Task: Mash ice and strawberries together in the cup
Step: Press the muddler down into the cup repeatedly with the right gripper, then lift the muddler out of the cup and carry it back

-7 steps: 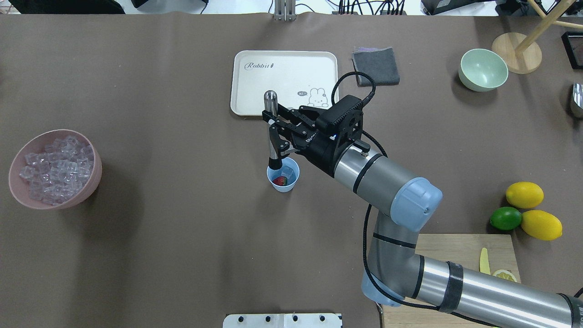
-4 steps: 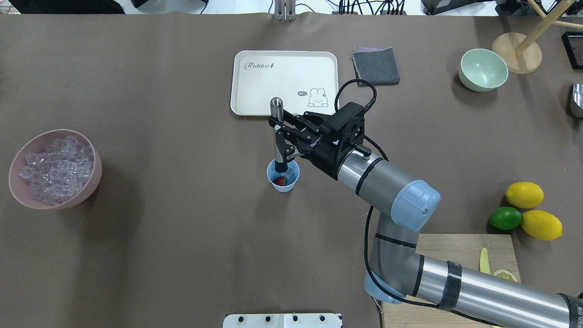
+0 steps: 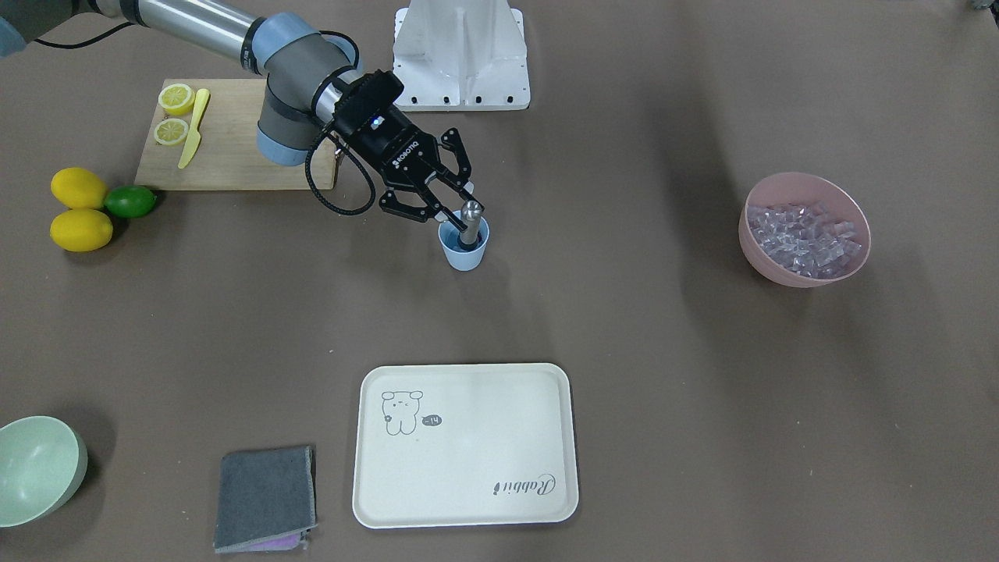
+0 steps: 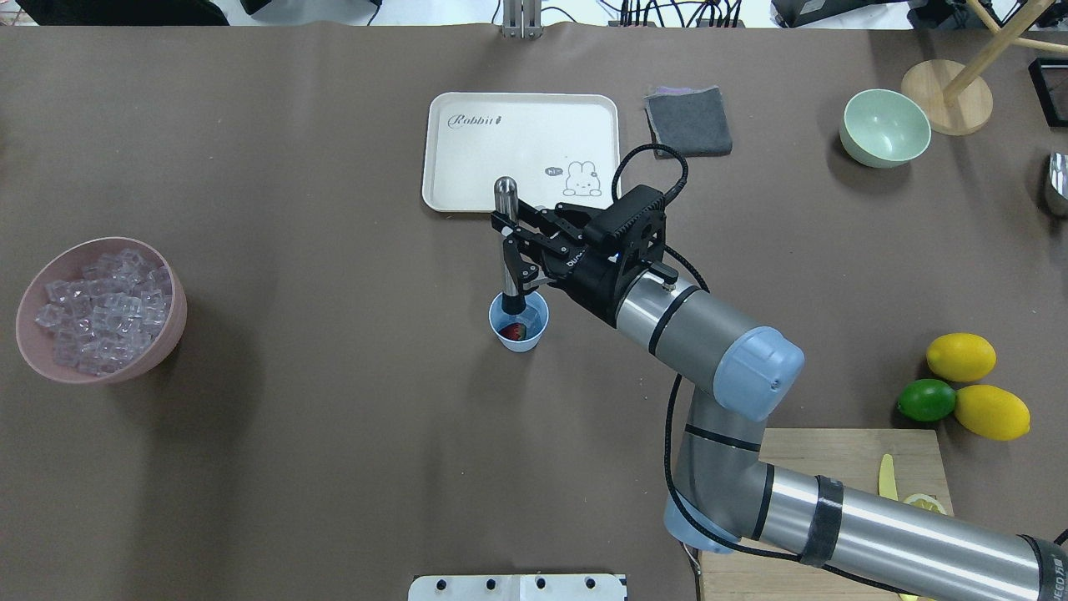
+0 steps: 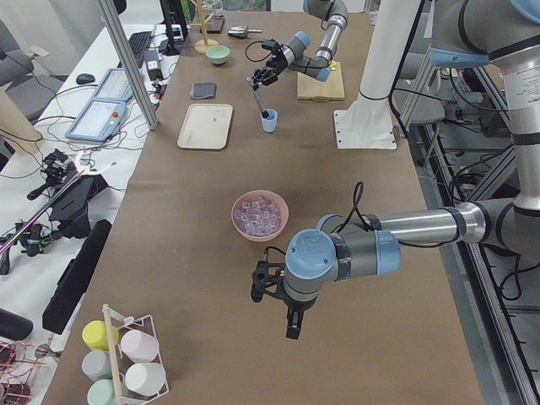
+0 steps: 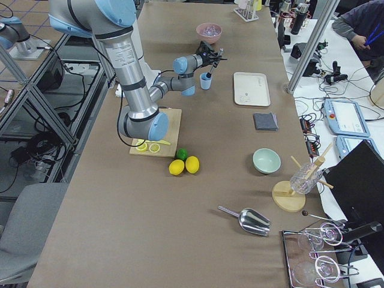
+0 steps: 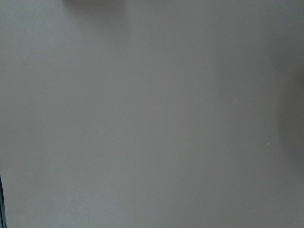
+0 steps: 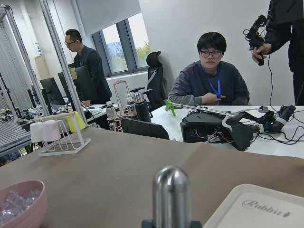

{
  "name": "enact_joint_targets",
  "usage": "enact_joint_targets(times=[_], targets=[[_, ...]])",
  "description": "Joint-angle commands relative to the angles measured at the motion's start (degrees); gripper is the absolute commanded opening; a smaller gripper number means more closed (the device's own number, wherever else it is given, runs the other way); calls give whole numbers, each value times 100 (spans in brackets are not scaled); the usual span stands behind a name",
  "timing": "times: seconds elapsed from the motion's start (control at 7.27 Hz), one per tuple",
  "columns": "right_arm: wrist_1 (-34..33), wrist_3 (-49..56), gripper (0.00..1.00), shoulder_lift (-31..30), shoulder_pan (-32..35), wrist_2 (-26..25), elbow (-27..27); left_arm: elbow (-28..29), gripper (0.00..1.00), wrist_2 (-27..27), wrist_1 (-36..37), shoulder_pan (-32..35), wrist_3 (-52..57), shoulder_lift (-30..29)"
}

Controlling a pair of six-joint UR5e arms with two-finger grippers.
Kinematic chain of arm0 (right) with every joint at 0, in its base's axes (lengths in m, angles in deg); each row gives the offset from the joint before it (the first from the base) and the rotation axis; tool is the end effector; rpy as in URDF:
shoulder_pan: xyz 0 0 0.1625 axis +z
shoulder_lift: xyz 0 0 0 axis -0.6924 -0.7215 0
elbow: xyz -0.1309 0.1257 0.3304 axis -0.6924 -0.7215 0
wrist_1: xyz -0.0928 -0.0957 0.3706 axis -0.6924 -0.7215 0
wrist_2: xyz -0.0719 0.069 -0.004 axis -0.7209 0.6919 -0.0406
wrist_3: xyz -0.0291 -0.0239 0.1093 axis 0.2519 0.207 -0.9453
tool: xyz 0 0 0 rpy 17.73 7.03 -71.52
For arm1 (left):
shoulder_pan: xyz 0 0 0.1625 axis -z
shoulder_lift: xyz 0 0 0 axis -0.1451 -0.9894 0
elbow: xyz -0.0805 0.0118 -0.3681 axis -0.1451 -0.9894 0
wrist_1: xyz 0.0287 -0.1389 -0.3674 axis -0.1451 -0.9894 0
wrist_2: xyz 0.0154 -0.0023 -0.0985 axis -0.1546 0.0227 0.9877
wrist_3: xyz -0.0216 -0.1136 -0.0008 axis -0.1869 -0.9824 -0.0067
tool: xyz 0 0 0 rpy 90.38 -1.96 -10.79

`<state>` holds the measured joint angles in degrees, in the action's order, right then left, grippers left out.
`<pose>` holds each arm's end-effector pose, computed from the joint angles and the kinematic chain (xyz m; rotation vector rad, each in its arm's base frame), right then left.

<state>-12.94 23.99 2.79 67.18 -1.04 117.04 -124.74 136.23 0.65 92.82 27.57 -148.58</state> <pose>-0.4717 -0.3917 0.1688 1.3421 -1.3242 -0.0242 -0.1176 -0.3204 0.6402 0.1076 0.7631 0.1135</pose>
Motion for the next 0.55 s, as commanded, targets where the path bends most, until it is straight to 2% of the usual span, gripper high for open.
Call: enact_joint_targets(times=[0.0, 0.14, 0.28, 0.41], targets=[[-1161, -522, 0, 183, 256, 217, 703, -1, 98, 0, -1, 0, 3, 2], [-2230, -1563, 0, 174, 300, 313, 1308, -1, 98, 9, -1, 0, 11, 2], [-3250, -2095, 0, 139, 370, 445, 1784, -18, 98, 17, 8, 0, -32, 2], [-3983, -2222, 0, 87, 528, 646, 2050, -62, 98, 26, 25, -9, -172, -59]])
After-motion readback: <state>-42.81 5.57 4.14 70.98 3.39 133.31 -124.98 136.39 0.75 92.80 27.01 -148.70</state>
